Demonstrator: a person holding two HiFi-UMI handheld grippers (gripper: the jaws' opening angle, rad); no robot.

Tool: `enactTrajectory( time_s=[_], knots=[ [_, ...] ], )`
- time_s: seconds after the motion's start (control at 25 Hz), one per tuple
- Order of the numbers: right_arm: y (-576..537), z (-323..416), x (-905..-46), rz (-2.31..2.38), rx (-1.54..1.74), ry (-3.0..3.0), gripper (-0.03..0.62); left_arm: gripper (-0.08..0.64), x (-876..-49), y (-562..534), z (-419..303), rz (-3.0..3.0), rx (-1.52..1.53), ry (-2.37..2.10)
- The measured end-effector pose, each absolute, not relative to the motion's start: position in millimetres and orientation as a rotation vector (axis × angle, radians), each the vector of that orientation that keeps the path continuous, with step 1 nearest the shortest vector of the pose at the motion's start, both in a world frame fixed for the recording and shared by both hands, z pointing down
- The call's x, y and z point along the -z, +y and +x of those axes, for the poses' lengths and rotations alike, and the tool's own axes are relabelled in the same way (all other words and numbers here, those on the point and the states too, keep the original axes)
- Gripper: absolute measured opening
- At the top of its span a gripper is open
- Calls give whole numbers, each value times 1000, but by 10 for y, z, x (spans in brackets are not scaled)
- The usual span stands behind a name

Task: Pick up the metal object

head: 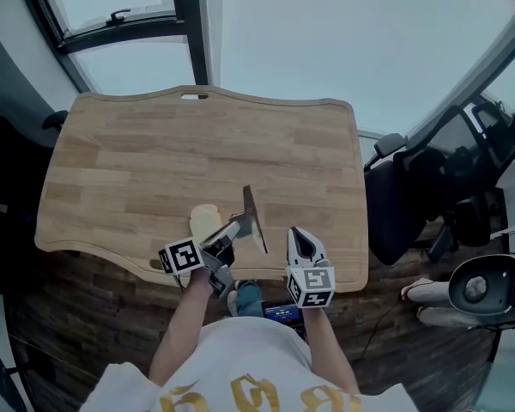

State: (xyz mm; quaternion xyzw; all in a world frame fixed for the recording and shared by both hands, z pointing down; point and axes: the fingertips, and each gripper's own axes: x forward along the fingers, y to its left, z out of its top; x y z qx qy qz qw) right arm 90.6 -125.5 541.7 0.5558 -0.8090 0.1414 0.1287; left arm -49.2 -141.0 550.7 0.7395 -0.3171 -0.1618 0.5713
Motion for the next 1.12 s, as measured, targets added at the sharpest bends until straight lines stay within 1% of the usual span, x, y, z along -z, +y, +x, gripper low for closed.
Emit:
enactTrajectory(
  time_s=[0.24, 0.52, 1.12],
  knots=[
    [-1155, 857, -5312, 1610, -382, -2376, 11, 40, -5307, -1259, -520, 1684, 477, -704],
    [-1020, 843, -5242, 1627, -364, -2393, 11, 40, -5087, -1123, -525, 1716, 509, -671],
    [-779, 881, -5173, 1656, -353, -2376, 11, 40, -5031, -894, -557, 1728, 505, -675]
  ],
)
